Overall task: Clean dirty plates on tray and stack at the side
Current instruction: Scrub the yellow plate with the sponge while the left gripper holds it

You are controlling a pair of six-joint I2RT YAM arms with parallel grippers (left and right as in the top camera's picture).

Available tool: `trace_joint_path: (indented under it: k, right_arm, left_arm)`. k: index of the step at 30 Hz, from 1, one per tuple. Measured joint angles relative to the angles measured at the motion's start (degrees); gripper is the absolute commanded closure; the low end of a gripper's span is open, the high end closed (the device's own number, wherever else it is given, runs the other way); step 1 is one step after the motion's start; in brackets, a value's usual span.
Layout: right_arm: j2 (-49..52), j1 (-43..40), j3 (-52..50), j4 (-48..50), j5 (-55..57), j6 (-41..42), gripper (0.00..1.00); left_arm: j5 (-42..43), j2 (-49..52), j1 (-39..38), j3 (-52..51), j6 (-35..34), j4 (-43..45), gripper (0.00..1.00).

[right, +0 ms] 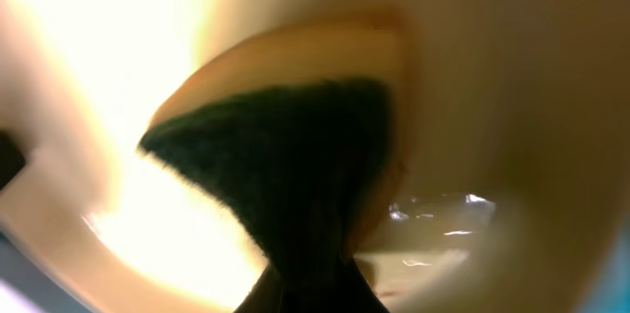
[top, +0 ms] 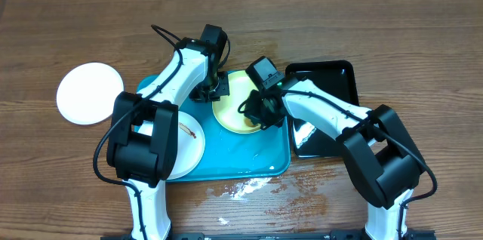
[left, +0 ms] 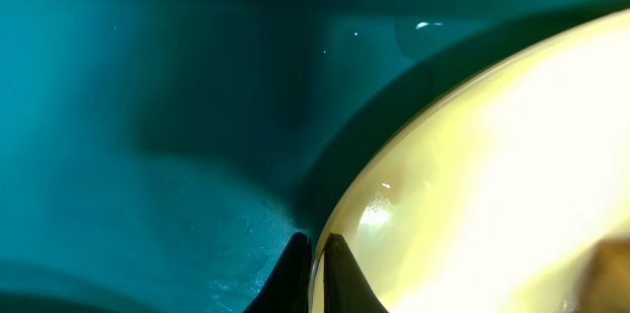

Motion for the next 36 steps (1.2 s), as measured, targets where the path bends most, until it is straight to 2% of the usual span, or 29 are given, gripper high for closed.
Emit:
trace_joint_path:
  k: [4,10,16,21,24,29,34,36]
  right_arm:
    - [0.5,0.1,-0.5,5.0,-4.2,1.1,0.96]
    - [0.2,-2.5,-0.5,5.2,-6.7,-1.7,0.96]
    - [-7.3,-8.5,-0.5,4.8,-6.6,-6.8,0.96]
    - [-15.7,-13.4,-0.5,-0.7,-6.5,-12.7,0.96]
    - [-18.1,-15.9,-0.1,-8.8,-4.0,-17.4,0.96]
    - [-18.1,-17.4,-0.9,-22.5,7.5,-25.0,0.96]
    - [-17.9,-17.4,-7.8,-17.7,12.8,-27.3,0.96]
    - [-17.9,-17.4,-11.4,-13.9,13.6,-27.5,0.82]
  left_arm:
    - [0.2,0.0,0.2,0.0,0.0,0.1,0.96]
    - [0.2,0.0,0.2,0.0,0.0,0.1,0.96]
    - [0.2,0.0,0.2,0.0,0.0,0.9,0.96]
    - [0.2,0.0,0.2,0.0,0.5,0.9,0.96]
    - [0.2,0.0,0.2,0.0,1.9,0.9,0.96]
    - [2.3,0.0,0.4,0.0,6.1,0.2,0.96]
    - [5.5,0.0,0.6,0.0,7.8,-0.3,0.91]
    - [6.0,0.0,0.6,0.0,7.8,-0.9,0.80]
